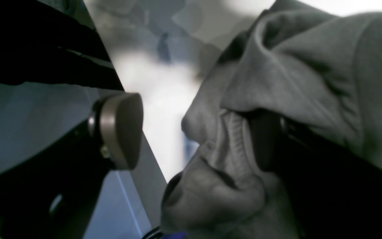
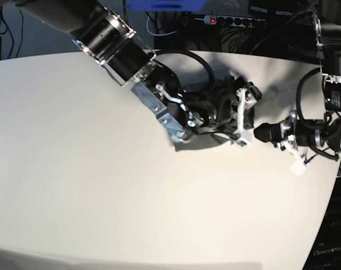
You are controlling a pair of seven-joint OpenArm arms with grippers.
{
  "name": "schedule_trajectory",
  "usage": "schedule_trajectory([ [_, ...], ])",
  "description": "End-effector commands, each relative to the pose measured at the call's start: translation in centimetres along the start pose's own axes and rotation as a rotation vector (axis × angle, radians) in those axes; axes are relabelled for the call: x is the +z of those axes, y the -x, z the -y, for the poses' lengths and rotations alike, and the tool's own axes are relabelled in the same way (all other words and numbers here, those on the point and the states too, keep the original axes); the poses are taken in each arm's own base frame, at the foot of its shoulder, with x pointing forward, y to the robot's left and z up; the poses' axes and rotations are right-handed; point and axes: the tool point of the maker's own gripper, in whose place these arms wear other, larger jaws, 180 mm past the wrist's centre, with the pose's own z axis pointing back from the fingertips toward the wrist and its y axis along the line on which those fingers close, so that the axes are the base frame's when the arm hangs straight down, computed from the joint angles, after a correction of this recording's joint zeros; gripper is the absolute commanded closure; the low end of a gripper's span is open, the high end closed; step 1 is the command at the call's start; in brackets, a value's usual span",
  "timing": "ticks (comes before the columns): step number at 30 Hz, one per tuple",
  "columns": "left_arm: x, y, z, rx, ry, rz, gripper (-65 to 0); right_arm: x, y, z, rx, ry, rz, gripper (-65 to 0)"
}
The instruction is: Fold the T-shirt properly
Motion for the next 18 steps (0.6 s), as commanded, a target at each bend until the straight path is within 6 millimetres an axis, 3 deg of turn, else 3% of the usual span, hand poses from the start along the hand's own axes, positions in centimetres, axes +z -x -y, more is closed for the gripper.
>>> schedule_trajectory([
  [1, 1.0, -1.2, 0.6, -0.022, 0.009, 0.030, -2.0, 0.6, -2.3, -0.9, 0.039, -0.023, 0.056, -48.3],
  [9, 1.0, -1.2, 0.6, -0.020, 0.007, 0.030, -2.0, 1.4, -3.2, -1.5, 0.065, -0.023, 0.066, -48.3],
  [18, 1.0, -1.4, 0.7, -0.023, 0.010, 0.033, -2.0, 3.2, -3.7, 0.9, -0.023, 0.059, -0.007, -47.7],
])
